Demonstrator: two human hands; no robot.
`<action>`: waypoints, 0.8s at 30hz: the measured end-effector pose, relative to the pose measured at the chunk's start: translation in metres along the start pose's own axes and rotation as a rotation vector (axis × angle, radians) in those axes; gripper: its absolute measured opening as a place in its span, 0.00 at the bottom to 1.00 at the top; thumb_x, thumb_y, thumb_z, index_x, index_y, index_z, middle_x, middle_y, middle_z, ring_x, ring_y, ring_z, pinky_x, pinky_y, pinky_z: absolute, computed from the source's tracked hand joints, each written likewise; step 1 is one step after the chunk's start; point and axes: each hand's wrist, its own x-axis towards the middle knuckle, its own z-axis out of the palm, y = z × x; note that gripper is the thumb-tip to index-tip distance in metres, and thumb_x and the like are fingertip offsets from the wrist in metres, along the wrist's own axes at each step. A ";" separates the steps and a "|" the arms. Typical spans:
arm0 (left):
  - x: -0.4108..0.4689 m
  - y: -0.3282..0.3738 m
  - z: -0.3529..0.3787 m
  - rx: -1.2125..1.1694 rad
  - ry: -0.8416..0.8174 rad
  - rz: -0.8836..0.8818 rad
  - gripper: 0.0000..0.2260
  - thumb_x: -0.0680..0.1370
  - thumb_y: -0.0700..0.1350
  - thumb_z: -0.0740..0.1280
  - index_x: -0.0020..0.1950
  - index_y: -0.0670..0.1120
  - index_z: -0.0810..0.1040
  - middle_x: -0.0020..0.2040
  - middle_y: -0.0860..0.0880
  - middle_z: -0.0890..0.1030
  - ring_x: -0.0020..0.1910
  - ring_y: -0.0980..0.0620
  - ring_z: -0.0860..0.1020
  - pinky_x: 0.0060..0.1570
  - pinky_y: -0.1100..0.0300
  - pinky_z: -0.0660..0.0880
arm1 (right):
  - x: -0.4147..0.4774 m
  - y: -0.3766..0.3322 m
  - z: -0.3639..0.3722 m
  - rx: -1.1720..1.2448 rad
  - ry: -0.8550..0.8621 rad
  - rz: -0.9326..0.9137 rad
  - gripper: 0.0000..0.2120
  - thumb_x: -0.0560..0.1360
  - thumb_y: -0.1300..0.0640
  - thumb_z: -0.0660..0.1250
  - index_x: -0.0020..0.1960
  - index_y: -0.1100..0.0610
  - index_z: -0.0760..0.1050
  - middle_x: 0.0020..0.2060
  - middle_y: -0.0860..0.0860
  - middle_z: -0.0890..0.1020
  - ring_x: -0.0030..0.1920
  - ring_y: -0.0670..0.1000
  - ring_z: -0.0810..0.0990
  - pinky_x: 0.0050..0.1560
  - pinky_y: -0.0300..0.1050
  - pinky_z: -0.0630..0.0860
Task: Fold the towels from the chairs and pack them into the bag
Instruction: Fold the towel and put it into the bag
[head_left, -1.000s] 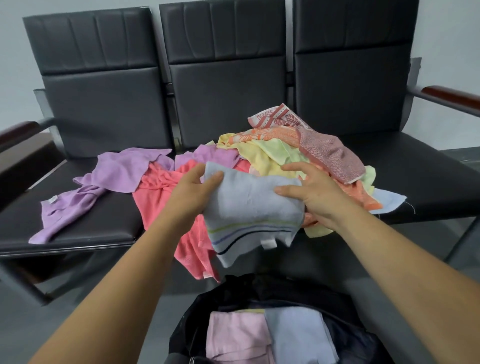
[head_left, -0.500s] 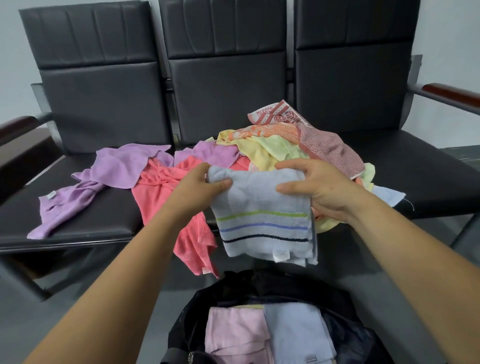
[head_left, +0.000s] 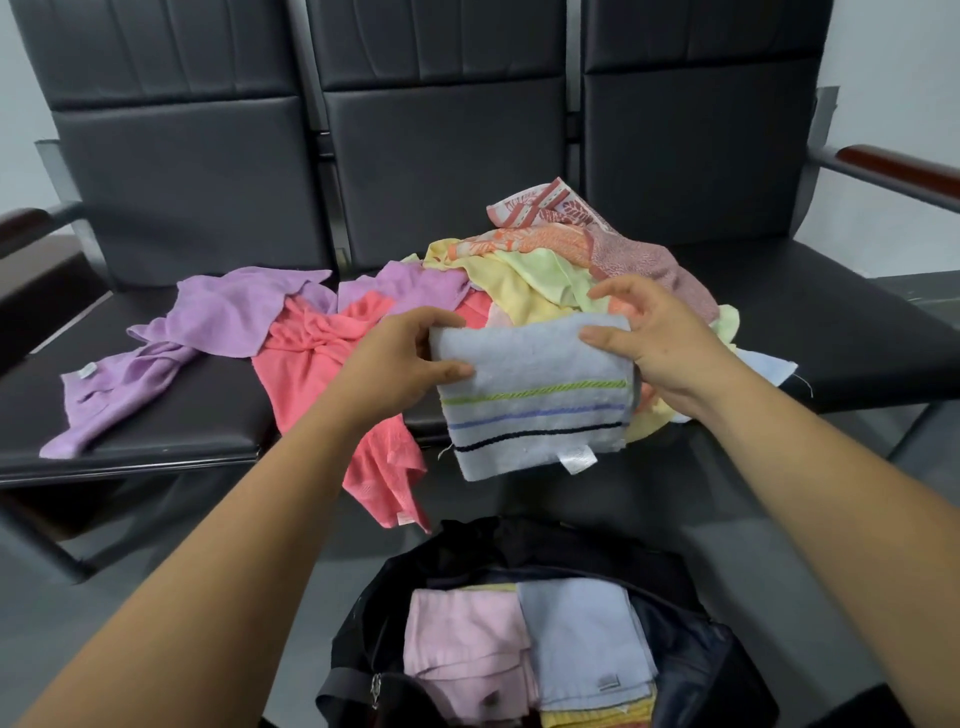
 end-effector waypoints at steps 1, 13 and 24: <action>0.001 -0.001 0.003 0.080 0.016 0.008 0.20 0.72 0.44 0.78 0.63 0.50 0.79 0.54 0.51 0.83 0.52 0.48 0.82 0.55 0.52 0.79 | -0.001 0.001 0.001 0.066 0.013 0.026 0.14 0.75 0.66 0.74 0.55 0.50 0.79 0.50 0.58 0.84 0.43 0.52 0.85 0.41 0.45 0.82; 0.004 0.002 0.029 0.219 0.063 0.040 0.12 0.76 0.41 0.74 0.59 0.44 0.80 0.52 0.48 0.82 0.50 0.49 0.78 0.49 0.57 0.73 | -0.016 0.018 -0.017 -0.575 0.015 -0.017 0.19 0.69 0.60 0.80 0.59 0.53 0.82 0.52 0.48 0.84 0.54 0.50 0.82 0.60 0.54 0.79; -0.016 -0.006 0.071 -0.396 -0.045 -0.025 0.04 0.80 0.51 0.68 0.45 0.60 0.78 0.42 0.57 0.80 0.45 0.53 0.78 0.51 0.49 0.77 | -0.043 0.061 -0.029 0.237 0.122 0.104 0.12 0.75 0.67 0.73 0.58 0.65 0.79 0.52 0.62 0.85 0.53 0.59 0.84 0.59 0.54 0.81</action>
